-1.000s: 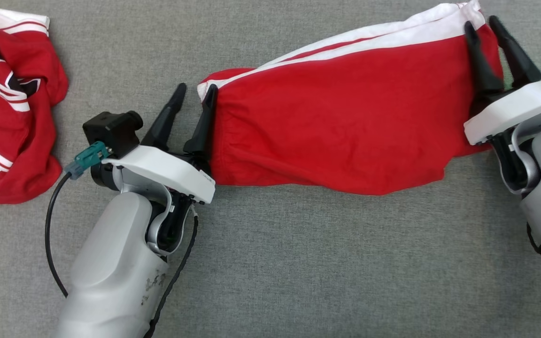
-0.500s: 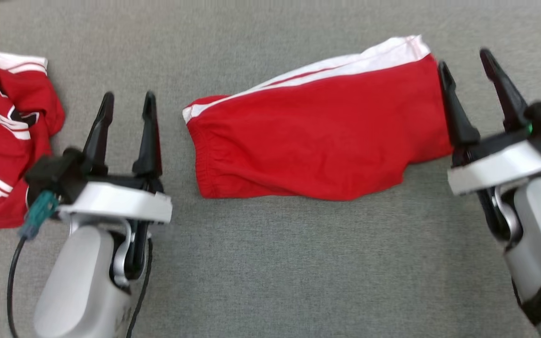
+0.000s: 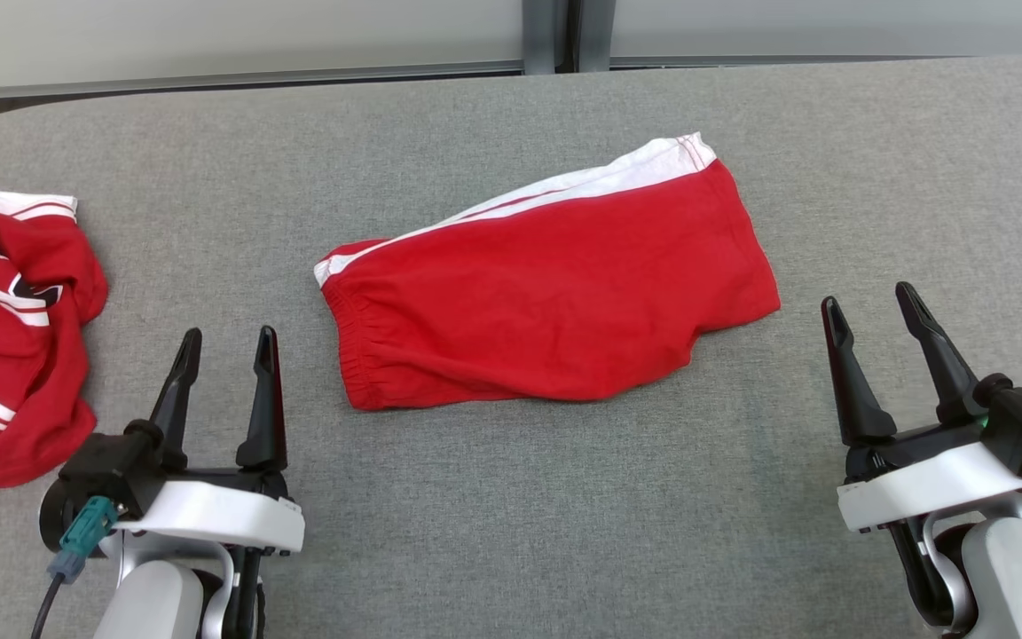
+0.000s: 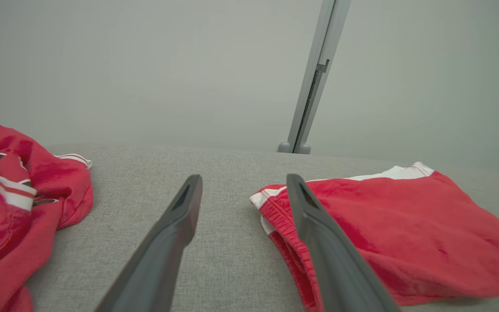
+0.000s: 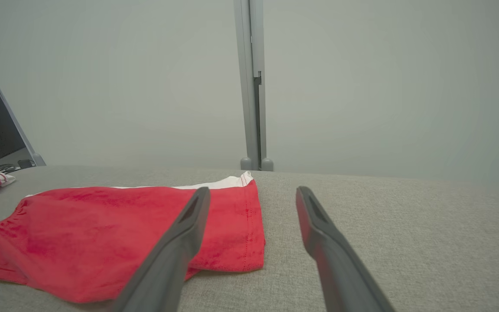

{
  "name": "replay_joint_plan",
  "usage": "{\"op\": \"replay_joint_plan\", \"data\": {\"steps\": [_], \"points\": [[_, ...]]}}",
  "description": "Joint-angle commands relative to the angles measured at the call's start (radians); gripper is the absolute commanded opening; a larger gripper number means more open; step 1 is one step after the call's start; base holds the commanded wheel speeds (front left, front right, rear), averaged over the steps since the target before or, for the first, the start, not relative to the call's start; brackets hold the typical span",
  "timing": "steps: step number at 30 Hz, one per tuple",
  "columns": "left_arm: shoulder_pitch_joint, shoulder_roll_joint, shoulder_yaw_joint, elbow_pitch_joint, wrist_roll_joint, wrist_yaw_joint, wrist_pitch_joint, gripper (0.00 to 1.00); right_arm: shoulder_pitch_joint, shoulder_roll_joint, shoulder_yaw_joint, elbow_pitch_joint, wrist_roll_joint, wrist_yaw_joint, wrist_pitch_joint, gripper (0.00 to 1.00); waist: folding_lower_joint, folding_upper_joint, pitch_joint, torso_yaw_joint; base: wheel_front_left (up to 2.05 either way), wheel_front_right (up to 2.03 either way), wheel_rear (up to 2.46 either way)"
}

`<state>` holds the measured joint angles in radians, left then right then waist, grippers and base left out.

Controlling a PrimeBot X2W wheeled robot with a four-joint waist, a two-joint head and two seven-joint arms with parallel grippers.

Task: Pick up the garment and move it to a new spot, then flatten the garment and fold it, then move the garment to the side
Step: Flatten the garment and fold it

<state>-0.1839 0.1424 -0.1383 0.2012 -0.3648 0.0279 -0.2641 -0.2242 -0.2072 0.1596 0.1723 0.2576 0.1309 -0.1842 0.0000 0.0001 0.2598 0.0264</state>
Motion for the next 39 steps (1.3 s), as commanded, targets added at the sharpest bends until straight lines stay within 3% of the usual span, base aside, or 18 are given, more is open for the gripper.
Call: {"op": "replay_joint_plan", "data": {"steps": [1, 19, 24, 33, 39], "points": [[0.016, 0.004, 0.005, -0.003, 0.003, 0.003, 0.000, 1.00, 0.017, 0.006, -0.010, -0.021, -0.006, 0.000, 0.011, 1.00, 0.0000, -0.0001, -0.006, -0.005, 0.00, 0.00, 0.00], [0.000, 0.004, -0.004, -0.009, 0.015, 0.006, 0.000, 1.00, 0.035, 0.016, -0.031, -0.074, -0.012, 0.000, 0.048, 1.00, 0.0000, -0.0001, -0.007, 0.008, 0.00, 0.00, 0.00], [-0.045, -0.010, -0.022, -0.021, 0.021, -0.005, 0.000, 1.00, 0.002, -0.002, -0.056, -0.038, 0.006, 0.000, 0.069, 1.00, 0.0000, -0.0001, 0.038, 0.043, 0.00, 0.00, 0.00], [-0.168, -0.051, -0.051, -0.028, 0.030, -0.036, 0.000, 1.00, -0.209, -0.053, -0.010, 0.187, 0.038, 0.000, 0.097, 1.00, 0.0000, -0.0001, 0.176, 0.128, 0.00, 0.00, 0.00], [-0.197, -0.067, -0.053, -0.001, 0.034, -0.055, 0.000, 1.00, -0.300, -0.028, 0.062, 0.379, 0.082, 0.000, 0.126, 1.00, 0.0000, -0.0001, 0.188, 0.137, 0.00, 0.00, 0.00]]}}
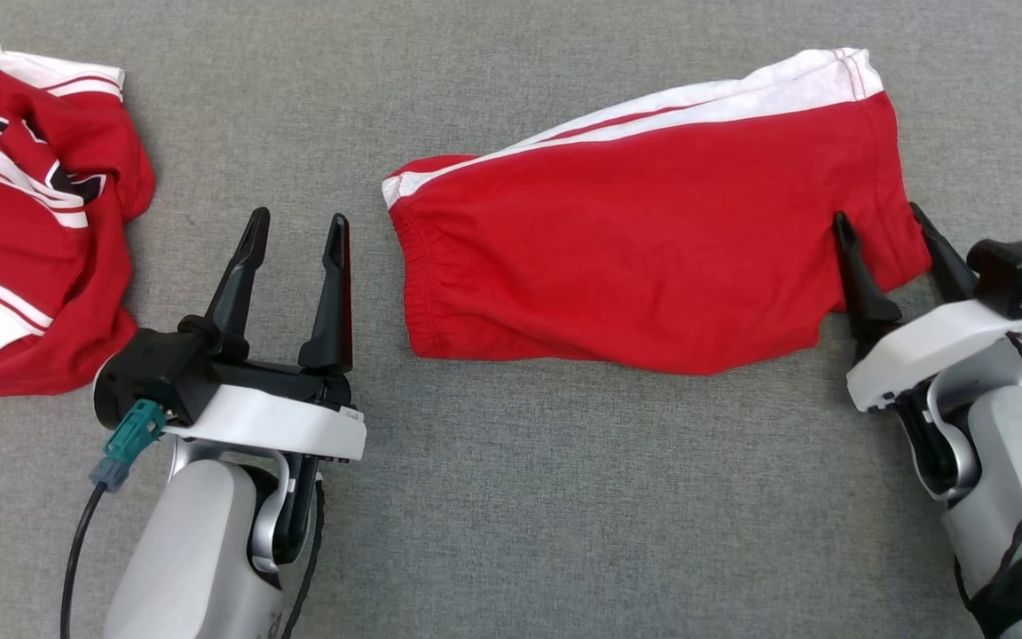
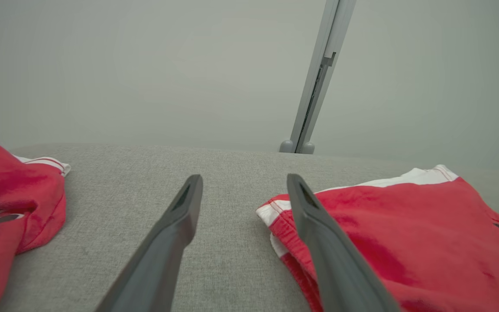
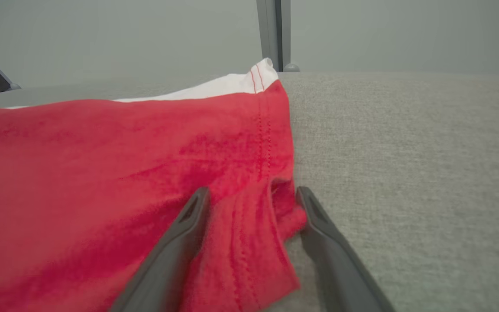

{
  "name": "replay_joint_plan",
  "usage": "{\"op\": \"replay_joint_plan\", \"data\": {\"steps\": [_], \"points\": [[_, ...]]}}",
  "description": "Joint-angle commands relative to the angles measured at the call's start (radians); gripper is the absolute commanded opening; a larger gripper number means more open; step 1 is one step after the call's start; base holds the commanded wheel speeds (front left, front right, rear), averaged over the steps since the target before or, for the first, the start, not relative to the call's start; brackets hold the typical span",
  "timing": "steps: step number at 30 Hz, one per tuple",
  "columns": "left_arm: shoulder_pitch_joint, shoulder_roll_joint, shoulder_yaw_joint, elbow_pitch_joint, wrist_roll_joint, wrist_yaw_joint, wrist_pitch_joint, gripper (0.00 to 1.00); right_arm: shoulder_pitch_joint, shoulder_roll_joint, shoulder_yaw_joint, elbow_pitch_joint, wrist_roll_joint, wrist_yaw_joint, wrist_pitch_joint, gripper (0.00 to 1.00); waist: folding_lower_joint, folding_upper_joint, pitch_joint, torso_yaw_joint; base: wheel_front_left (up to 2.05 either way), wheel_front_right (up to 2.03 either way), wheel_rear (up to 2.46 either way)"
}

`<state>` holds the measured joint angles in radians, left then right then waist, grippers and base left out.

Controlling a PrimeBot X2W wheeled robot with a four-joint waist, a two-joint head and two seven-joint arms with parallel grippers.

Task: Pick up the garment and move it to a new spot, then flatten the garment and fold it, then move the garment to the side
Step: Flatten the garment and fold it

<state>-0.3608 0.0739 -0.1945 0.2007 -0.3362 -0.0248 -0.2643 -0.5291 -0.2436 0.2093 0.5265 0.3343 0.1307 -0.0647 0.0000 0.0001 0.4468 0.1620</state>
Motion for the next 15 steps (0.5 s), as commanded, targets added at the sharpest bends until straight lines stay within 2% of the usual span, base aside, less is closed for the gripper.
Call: {"op": "replay_joint_plan", "data": {"steps": [1, 4, 5, 6, 7, 15], "points": [[-0.019, -0.001, 0.004, 0.002, 0.008, -0.005, 0.000, 1.00, -0.001, 0.019, 0.024, 0.043, 0.018, 0.000, 0.002, 1.00, 0.0000, -0.0001, 0.001, 0.000, 0.00, 0.00, 0.00], [-0.019, -0.005, 0.009, 0.004, 0.016, -0.010, 0.000, 1.00, -0.013, 0.035, 0.049, 0.095, 0.045, 0.000, 0.020, 1.00, 0.0000, -0.0001, -0.003, -0.007, 0.00, 0.00, 0.00], [-0.019, -0.005, 0.010, 0.004, 0.018, -0.010, 0.000, 1.00, -0.017, 0.038, 0.057, 0.106, 0.055, 0.000, 0.024, 0.66, 0.0000, -0.0001, -0.003, -0.009, 0.00, 0.00, 0.00], [-0.019, -0.006, 0.012, 0.004, 0.020, -0.010, 0.000, 1.00, -0.020, 0.040, 0.061, 0.119, 0.067, 0.000, 0.034, 0.23, 0.0000, -0.0001, -0.004, -0.012, 0.00, 0.00, 0.00], [-0.019, -0.005, 0.014, 0.004, 0.021, -0.012, 0.000, 1.00, -0.024, 0.041, 0.066, 0.126, 0.078, 0.000, 0.031, 0.00, 0.0000, -0.0001, -0.005, -0.014, 0.00, 0.00, 0.00], [0.000, -0.007, 0.030, 0.015, 0.037, -0.021, 0.000, 1.00, 0.009, 0.030, 0.103, 0.127, 0.180, 0.000, 0.000, 0.00, 0.0000, -0.0001, -0.033, -0.034, 0.00, 0.00, 0.00]]}}
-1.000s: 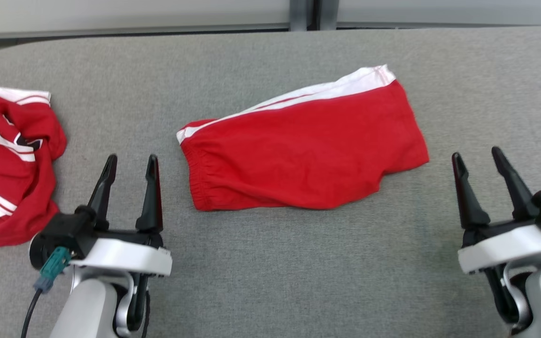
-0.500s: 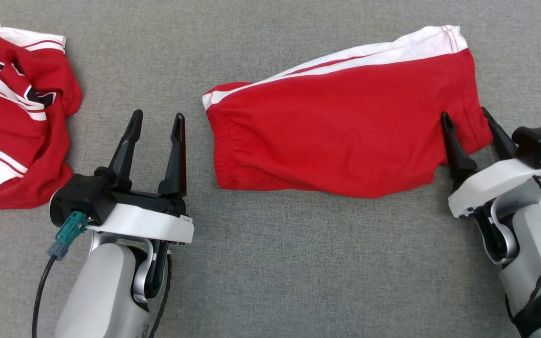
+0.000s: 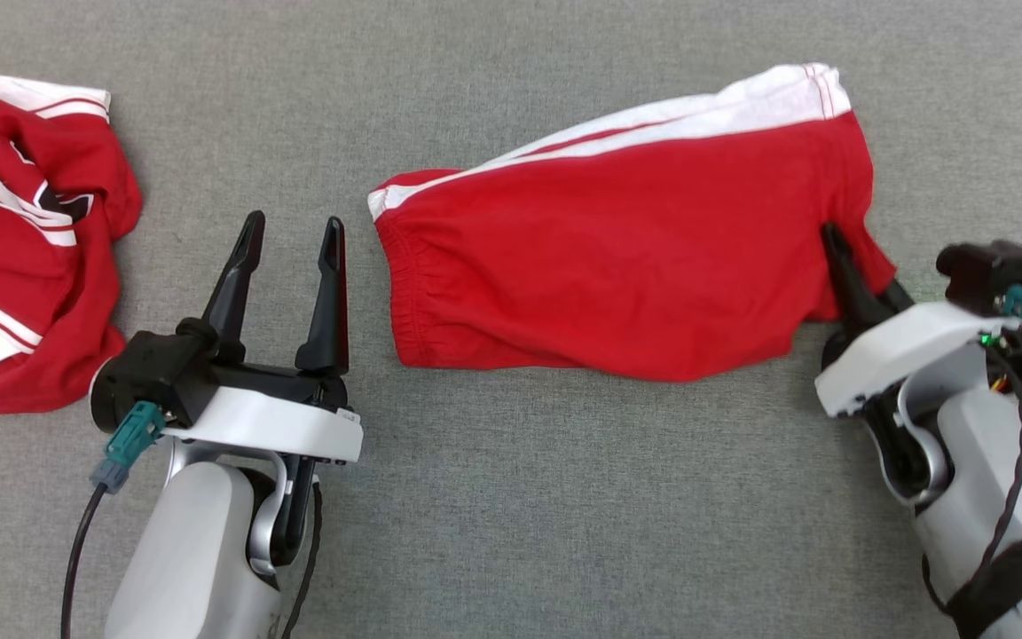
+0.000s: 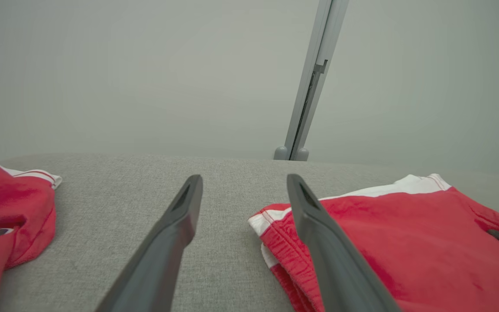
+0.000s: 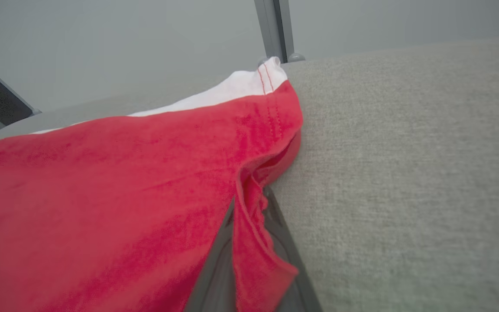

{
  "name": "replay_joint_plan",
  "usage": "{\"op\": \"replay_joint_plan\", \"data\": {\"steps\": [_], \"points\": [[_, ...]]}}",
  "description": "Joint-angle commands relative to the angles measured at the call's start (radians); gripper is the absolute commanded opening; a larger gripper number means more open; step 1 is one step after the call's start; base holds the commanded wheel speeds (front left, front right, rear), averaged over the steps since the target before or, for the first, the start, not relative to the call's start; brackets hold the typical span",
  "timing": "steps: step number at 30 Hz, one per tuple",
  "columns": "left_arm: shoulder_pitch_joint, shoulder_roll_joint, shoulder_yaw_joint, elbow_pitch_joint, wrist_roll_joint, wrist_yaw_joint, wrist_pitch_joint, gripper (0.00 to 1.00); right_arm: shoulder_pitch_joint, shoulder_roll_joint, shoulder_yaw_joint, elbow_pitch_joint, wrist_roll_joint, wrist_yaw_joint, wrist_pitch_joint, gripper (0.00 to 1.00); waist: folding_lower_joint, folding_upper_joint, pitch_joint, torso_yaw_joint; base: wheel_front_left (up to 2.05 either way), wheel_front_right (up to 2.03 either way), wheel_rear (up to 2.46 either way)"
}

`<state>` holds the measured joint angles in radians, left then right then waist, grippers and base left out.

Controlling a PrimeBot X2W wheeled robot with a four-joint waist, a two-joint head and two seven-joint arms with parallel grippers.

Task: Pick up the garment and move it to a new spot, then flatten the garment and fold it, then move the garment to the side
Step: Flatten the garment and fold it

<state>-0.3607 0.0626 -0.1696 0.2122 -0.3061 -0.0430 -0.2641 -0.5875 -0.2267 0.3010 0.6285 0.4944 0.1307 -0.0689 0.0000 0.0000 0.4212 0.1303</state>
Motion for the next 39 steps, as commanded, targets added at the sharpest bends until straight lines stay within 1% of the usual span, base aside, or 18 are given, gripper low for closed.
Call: {"op": "replay_joint_plan", "data": {"steps": [1, 5, 9, 12, 15, 16, 22, 26, 29, 34, 37, 39], "points": [[0.006, 0.004, 0.007, 0.008, 0.006, -0.004, 0.000, 1.00, 0.079, 0.012, 0.016, 0.016, 0.026, 0.000, -0.005, 0.00, 0.0000, 0.0000, -0.014, -0.004, 0.00, 0.00, 0.00], [0.019, 0.005, 0.014, 0.014, 0.003, -0.004, 0.000, 1.00, 0.127, 0.000, 0.009, -0.023, 0.042, 0.000, -0.041, 0.00, 0.0000, 0.0000, -0.035, -0.013, 0.00, 0.00, 0.00], [0.045, 0.012, 0.023, 0.015, 0.010, 0.002, 0.000, 1.00, 0.229, -0.015, -0.041, -0.076, 0.028, -0.001, -0.088, 0.00, 0.0000, 0.0000, -0.067, -0.029, 0.00, 0.00, 0.00], [0.072, 0.016, 0.028, 0.010, 0.009, 0.007, 0.000, 1.00, 0.305, -0.003, -0.092, -0.123, 0.005, -0.001, -0.107, 0.00, 0.0000, 0.0000, -0.090, -0.045, 0.00, 0.00, 0.00], [0.099, 0.024, 0.029, 0.004, 0.006, 0.011, 0.004, 1.00, 0.367, 0.015, -0.143, -0.168, -0.025, -0.001, -0.107, 0.00, 0.0000, 0.0000, -0.108, -0.059, 0.00, 0.00, 0.00], [0.110, 0.027, 0.030, -0.004, 0.003, 0.016, 0.008, 1.00, 0.390, 0.027, -0.163, -0.202, -0.041, -0.001, -0.097, 0.00, 0.0000, 0.0000, -0.114, -0.064, 0.00, 0.00, 0.00], [0.126, 0.027, 0.019, -0.022, -0.003, 0.019, 0.024, 1.00, 0.404, 0.029, -0.202, -0.251, -0.089, -0.001, -0.068, 0.00, 0.0000, 0.0000, -0.117, -0.067, 0.00, 0.00, 0.00], [0.123, 0.026, 0.012, -0.029, -0.008, 0.022, 0.029, 1.00, 0.373, 0.022, -0.201, -0.283, -0.119, -0.001, -0.050, 0.00, 0.0000, 0.0000, -0.120, -0.063, 0.00, 0.00, 0.00], [0.121, 0.025, 0.006, -0.029, -0.010, 0.022, 0.031, 1.00, 0.339, 0.033, -0.155, -0.356, -0.140, 0.000, -0.028, 0.00, 0.0000, 0.0000, -0.125, -0.058, 0.00, 0.00, 0.00], [0.110, 0.020, -0.002, -0.027, -0.020, 0.026, 0.034, 1.00, 0.256, 0.049, -0.001, -0.472, -0.156, 0.000, 0.049, 0.00, 0.0000, 0.0000, -0.130, -0.043, 0.00, 0.00, 0.00], [0.098, 0.016, -0.013, -0.022, -0.024, 0.024, 0.032, 1.00, 0.201, 0.068, 0.111, -0.475, -0.136, 0.000, 0.085, 0.00, 0.0000, 0.0000, -0.129, -0.024, 0.00, 0.00, 0.00], [0.092, 0.013, -0.019, -0.017, -0.029, 0.023, 0.028, 1.00, 0.172, 0.087, 0.178, -0.449, -0.116, 0.000, 0.100, 0.00, 0.0000, 0.0000, -0.130, -0.012, 0.00, 0.00, 0.00]]}}
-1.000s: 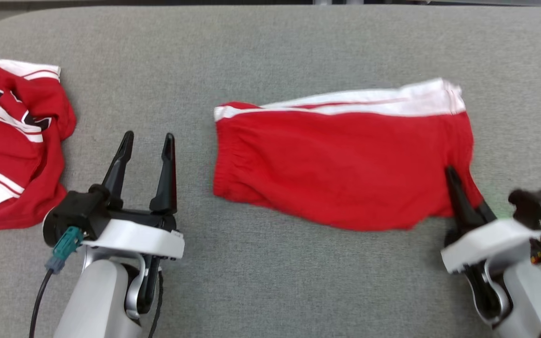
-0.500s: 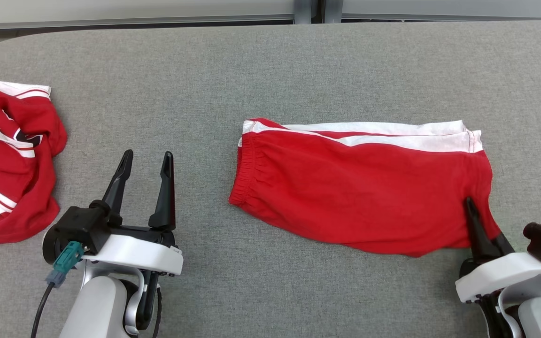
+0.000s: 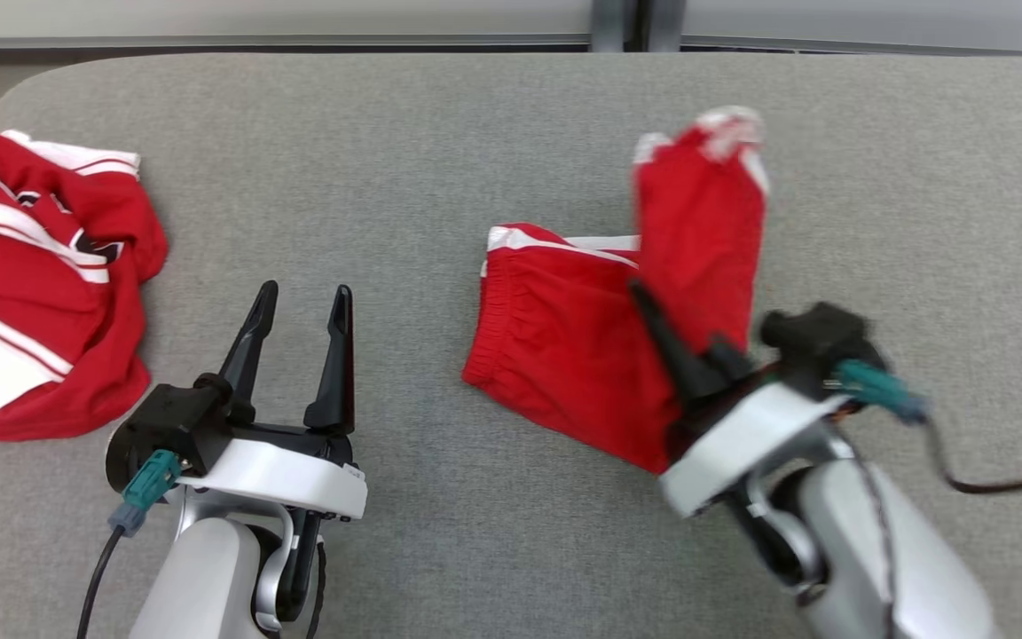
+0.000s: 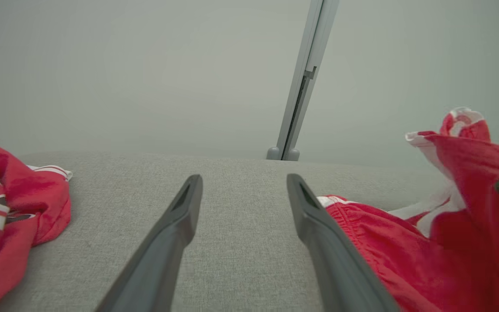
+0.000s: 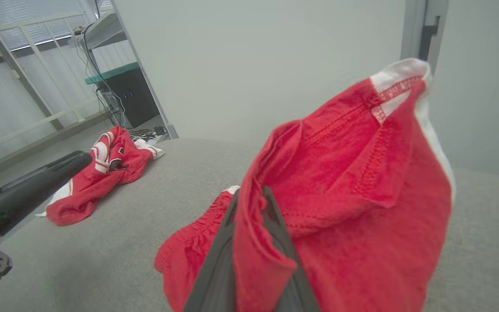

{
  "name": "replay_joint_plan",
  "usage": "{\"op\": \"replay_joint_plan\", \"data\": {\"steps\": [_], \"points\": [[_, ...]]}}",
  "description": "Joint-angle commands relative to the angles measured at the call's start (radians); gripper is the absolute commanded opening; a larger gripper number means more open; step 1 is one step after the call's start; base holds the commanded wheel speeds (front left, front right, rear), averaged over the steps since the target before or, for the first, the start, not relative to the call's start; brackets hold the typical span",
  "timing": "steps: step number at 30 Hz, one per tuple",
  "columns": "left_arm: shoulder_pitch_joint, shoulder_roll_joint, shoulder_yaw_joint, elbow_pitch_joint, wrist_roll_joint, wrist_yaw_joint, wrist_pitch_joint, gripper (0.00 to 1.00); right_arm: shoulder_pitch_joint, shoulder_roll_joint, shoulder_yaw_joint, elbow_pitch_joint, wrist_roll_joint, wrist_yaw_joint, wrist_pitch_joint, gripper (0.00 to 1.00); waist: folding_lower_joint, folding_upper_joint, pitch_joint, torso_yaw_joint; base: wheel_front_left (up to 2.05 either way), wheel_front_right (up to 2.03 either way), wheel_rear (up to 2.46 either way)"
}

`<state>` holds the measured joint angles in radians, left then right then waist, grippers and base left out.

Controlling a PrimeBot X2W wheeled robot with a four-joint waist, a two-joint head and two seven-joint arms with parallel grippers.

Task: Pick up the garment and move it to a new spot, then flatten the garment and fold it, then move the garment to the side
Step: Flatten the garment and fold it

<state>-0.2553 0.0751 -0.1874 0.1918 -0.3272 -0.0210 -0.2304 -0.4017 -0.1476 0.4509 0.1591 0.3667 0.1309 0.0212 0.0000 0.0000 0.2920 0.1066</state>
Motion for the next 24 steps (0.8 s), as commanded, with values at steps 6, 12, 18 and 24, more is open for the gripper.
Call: {"op": "replay_joint_plan", "data": {"steps": [6, 12, 18, 24], "points": [[-0.022, -0.007, -0.016, 0.030, -0.025, 0.008, -0.019, 1.00, -0.078, 0.059, 0.227, 0.224, 0.112, 0.000, -0.026, 0.27, 0.0000, 0.0000, 0.017, 0.051, 0.00, 0.00, 0.00], [-0.025, -0.002, -0.015, 0.040, -0.020, 0.013, -0.024, 1.00, -0.109, 0.048, 0.276, 0.199, 0.127, 0.000, -0.128, 1.00, 0.0000, 0.0000, 0.013, 0.039, 0.00, 0.00, 0.00], [-0.020, 0.011, -0.006, 0.035, -0.012, 0.022, -0.028, 1.00, -0.090, 0.004, 0.195, 0.107, 0.118, 0.000, -0.223, 1.00, 0.0000, 0.0000, -0.007, 0.011, 0.00, 0.00, 0.00], [-0.002, 0.033, 0.013, 0.013, -0.009, 0.033, -0.030, 1.00, -0.007, -0.041, -0.071, 0.054, 0.042, 0.000, -0.237, 1.00, 0.0000, 0.0000, -0.028, -0.016, 0.00, 0.00, 0.00]]}}
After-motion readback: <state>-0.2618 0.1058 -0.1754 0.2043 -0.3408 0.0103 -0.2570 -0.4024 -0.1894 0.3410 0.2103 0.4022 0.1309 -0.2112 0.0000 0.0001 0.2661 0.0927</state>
